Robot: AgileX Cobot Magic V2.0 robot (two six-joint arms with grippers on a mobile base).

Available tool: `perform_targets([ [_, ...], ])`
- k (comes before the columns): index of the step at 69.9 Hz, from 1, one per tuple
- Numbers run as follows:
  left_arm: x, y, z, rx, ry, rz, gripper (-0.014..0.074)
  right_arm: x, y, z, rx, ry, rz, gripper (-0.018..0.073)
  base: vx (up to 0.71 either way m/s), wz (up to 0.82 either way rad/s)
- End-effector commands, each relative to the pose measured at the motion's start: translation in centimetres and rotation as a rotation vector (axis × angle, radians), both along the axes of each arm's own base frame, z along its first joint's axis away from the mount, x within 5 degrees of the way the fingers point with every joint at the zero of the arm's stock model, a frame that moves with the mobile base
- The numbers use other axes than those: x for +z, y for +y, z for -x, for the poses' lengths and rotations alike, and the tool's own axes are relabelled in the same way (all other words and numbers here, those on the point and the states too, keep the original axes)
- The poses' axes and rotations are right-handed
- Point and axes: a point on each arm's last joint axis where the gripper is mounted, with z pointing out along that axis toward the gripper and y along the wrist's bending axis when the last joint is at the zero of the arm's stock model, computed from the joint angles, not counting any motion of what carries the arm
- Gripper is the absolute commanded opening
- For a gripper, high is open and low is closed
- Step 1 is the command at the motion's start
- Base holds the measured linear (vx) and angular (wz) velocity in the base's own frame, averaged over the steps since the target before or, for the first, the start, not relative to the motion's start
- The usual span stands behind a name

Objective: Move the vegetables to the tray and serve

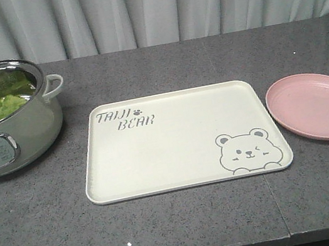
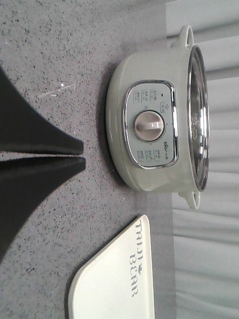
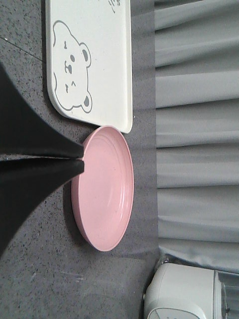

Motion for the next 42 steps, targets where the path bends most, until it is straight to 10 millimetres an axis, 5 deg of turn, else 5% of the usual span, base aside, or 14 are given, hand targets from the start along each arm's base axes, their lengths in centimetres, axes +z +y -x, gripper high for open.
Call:
perform_targets([
  [1,-0.14,0.01,-0.03,0.003,-0.066,0.013,-0.0006,0.21,0.04,0.0,0.003,-0.069,0.004,-0.0003,0.0,0.0],
  [42,-0.14,0.01,-0.03,0.003,-0.066,0.013,-0.0006,0.21,0.04,0.0,0.003,-0.069,0.004,-0.0003,0.0,0.0],
])
